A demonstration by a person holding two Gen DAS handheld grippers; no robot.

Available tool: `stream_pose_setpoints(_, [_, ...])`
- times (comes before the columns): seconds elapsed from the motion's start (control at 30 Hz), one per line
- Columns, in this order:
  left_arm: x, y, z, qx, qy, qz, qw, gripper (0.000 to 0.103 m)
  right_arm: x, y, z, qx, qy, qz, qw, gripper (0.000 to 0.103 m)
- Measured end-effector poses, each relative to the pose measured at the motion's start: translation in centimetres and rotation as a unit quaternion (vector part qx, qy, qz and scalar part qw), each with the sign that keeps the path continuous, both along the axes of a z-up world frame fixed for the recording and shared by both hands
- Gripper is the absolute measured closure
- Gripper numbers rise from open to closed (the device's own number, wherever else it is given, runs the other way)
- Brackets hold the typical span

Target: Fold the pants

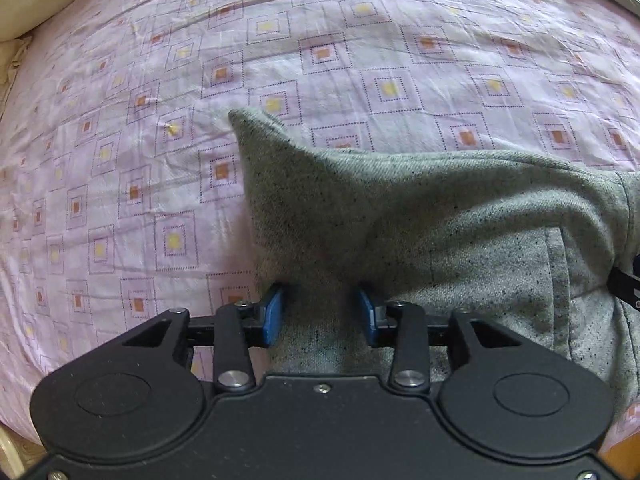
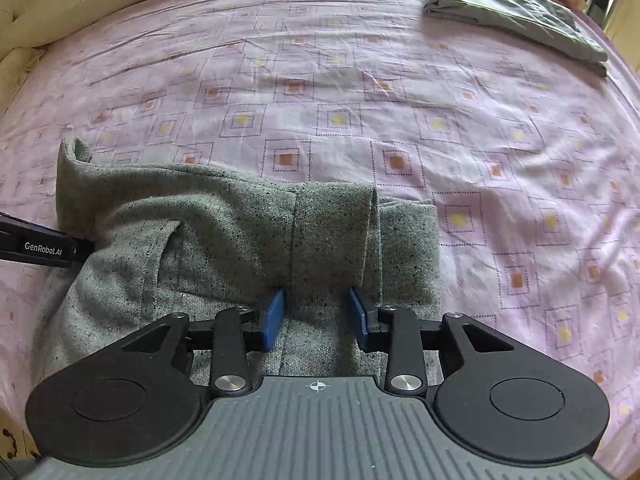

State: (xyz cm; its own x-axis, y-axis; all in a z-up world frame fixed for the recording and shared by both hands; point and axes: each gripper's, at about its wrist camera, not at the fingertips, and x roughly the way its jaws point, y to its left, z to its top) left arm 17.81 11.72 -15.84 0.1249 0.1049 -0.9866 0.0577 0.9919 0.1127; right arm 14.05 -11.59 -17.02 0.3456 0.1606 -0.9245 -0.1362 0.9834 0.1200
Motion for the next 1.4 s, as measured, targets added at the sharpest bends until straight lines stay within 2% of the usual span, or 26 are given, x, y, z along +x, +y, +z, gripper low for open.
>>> stream_pose_setpoints(0.37, [-5.9, 1.3, 0.4, -0.004, 0.012, 0.053, 0.9985, 0.04, -4.2, -1.3, 0.5, 0.006, 0.001, 0.009, 1.0, 0.067])
stream_pose_setpoints(0.5, [-7.1, 1.8, -0.3, -0.002, 0.017, 0.059, 0.9981, 0.032, -4.9, -1.9, 0.5, 0.009, 0.002, 0.023, 1.0, 0.061])
stream_pose_setpoints(0.6, [-7.4, 2.4, -0.5, -0.012, 0.012, 0.057, 0.9982, 0.031, -4.9, -2.9, 1.0, 0.029, -0.008, 0.028, 0.999, 0.061])
stream_pose_setpoints(0.73, [-6.7, 3.2, -0.3, -0.029, -0.004, 0.054, 0.9981, 0.031, -3.9, -6.0, 1.9, 0.073, -0.049, -0.02, 0.996, 0.061])
stream_pose_setpoints(0.97, [-5.3, 4.4, -1.1, -0.047, -0.013, 0.082, 0.9954, 0.023, -0.9, -9.2, -1.2, 0.148, 0.017, -0.027, 0.989, 0.06])
stream_pose_setpoints(1.1, [-5.5, 4.7, -1.6, -0.036, -0.024, 0.078, 0.996, 0.008, -0.5, -9.9, -2.8, 0.178, 0.044, -0.036, 0.982, 0.05])
stream_pose_setpoints(1.2, [-5.7, 5.5, -2.1, -0.043, -0.025, 0.088, 0.9949, 0.0, -0.3, -9.9, -3.6, 0.192, 0.057, -0.032, 0.979, 0.045])
stream_pose_setpoints(1.3, [-5.8, 6.5, -2.4, -0.065, -0.02, 0.104, 0.9922, 0.0, 0.2, -9.7, -3.8, 0.199, 0.057, -0.02, 0.978, 0.038])
stream_pose_setpoints(1.4, [-5.5, 7.3, -2.6, -0.074, -0.017, 0.106, 0.9914, 0.0, 0.7, -9.4, -3.9, 0.203, 0.059, -0.014, 0.977, 0.036])
